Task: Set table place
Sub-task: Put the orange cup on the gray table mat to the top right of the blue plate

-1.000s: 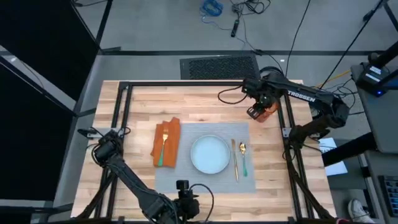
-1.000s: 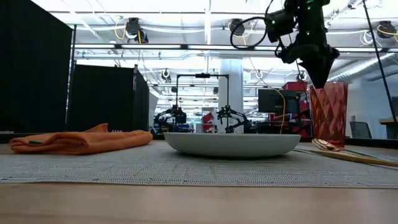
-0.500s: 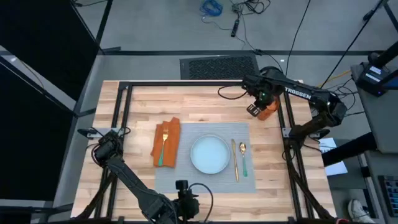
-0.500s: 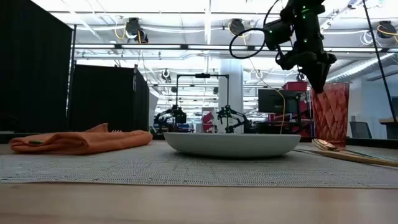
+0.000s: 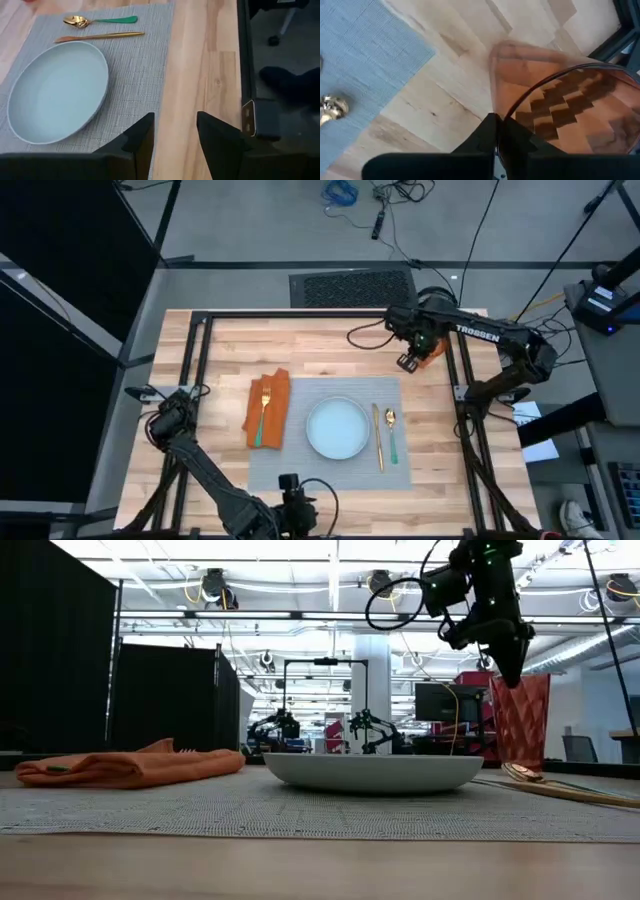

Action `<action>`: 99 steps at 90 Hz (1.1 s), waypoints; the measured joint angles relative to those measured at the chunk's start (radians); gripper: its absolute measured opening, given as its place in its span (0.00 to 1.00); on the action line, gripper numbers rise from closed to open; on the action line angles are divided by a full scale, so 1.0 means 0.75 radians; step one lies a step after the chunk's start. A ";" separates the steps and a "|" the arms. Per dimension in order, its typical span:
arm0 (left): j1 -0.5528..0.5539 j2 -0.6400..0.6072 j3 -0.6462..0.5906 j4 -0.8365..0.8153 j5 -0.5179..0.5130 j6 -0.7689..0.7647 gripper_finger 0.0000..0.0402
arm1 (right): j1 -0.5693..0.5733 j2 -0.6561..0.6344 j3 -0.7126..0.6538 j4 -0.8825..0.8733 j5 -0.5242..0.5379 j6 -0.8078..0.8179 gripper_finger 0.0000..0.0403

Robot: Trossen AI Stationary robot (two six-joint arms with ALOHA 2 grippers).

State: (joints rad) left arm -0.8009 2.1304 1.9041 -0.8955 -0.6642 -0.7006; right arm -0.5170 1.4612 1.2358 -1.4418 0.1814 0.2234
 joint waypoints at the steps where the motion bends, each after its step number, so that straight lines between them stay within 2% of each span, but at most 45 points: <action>1: 0.000 0.000 0.000 0.000 0.000 0.000 0.33 | 0.007 0.000 0.000 -0.002 0.000 0.000 0.00; 55: 0.022 0.000 -0.001 0.001 0.000 0.004 0.33 | 0.370 -0.138 0.005 -0.043 -0.029 0.136 0.00; 74: 0.024 0.000 -0.001 0.052 0.000 0.013 0.33 | 0.486 -0.062 0.136 -0.031 -0.045 0.165 0.00; 99: 0.016 0.000 -0.001 0.084 0.000 0.003 0.33 | 0.537 0.134 0.363 -0.037 -0.069 0.125 0.00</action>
State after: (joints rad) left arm -0.7888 2.1304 1.9038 -0.8329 -0.6643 -0.6983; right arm -0.1140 1.5616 1.5078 -1.4693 0.1298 0.3171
